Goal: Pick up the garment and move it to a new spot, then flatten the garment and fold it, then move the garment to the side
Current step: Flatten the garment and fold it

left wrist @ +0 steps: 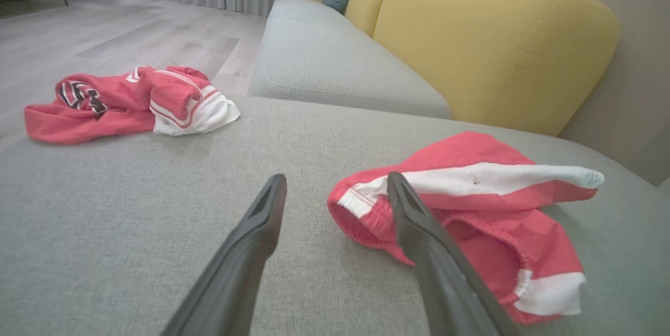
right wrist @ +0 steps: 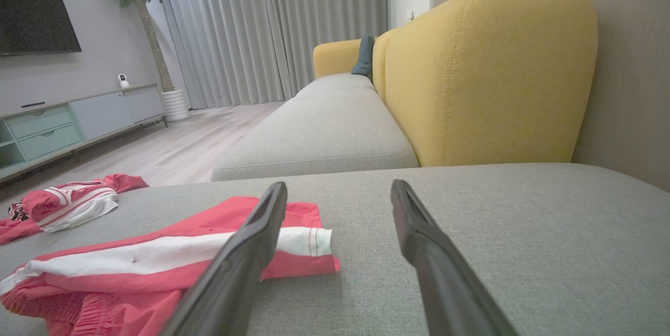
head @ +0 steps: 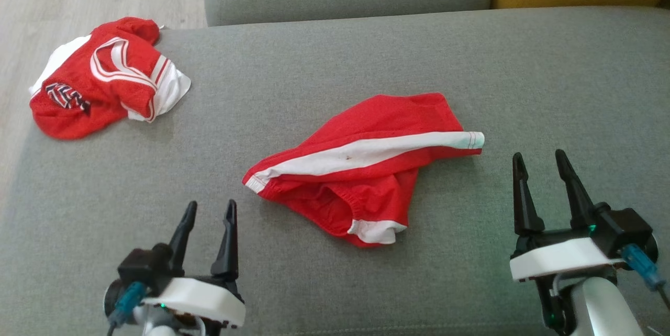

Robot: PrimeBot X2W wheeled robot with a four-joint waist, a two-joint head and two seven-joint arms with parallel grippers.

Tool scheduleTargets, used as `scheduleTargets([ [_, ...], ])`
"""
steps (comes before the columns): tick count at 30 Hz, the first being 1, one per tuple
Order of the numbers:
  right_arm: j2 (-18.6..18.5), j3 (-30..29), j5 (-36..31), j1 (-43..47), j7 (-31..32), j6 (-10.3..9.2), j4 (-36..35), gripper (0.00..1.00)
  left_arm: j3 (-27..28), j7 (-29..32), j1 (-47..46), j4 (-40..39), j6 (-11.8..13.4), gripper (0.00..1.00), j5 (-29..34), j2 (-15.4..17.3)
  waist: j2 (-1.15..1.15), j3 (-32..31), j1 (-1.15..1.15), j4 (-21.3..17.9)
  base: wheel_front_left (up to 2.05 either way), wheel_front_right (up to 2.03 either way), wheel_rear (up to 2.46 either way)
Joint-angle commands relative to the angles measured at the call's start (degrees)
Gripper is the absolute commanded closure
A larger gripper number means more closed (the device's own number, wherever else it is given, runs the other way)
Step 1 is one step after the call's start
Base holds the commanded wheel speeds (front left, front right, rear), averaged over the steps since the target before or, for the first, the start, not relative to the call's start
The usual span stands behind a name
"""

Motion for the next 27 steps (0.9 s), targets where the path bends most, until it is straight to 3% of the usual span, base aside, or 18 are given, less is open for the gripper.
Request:
scheduleTargets([
  [1, -0.3, 1.2, -0.2, -1.0, -0.4, -0.04, -1.8, 0.0, 1.7, -0.7, -2.8, -0.9, -0.2, 0.0, 0.4, -0.2, 0.0, 0.2, 0.0, -0.1, 0.0, 0.0, 0.0],
  [7, -0.3, 1.3, 0.0, -1.4, -0.4, -0.04, -1.9, 0.0, -0.6, 1.4, -6.1, 5.1, -1.4, 0.0, -2.5, -0.4, 0.0, 1.5, 0.0, -0.7, 0.0, 0.0, 0.0],
  [16, -0.3, 1.7, 0.2, -2.4, -0.4, -0.04, -2.0, 0.0, -3.0, 7.0, -13.1, 11.6, -0.7, 0.0, -16.7, -0.5, 0.0, 4.1, 0.0, -2.5, 0.0, 0.0, 0.0],
  [27, -0.3, 1.2, 0.3, -3.2, -0.4, -0.04, -2.2, 0.0, -4.4, 5.1, -17.4, 15.2, 0.9, 0.0, -20.6, -0.5, 0.0, 6.0, 0.0, -4.7, 0.0, 0.0, 0.0],
])
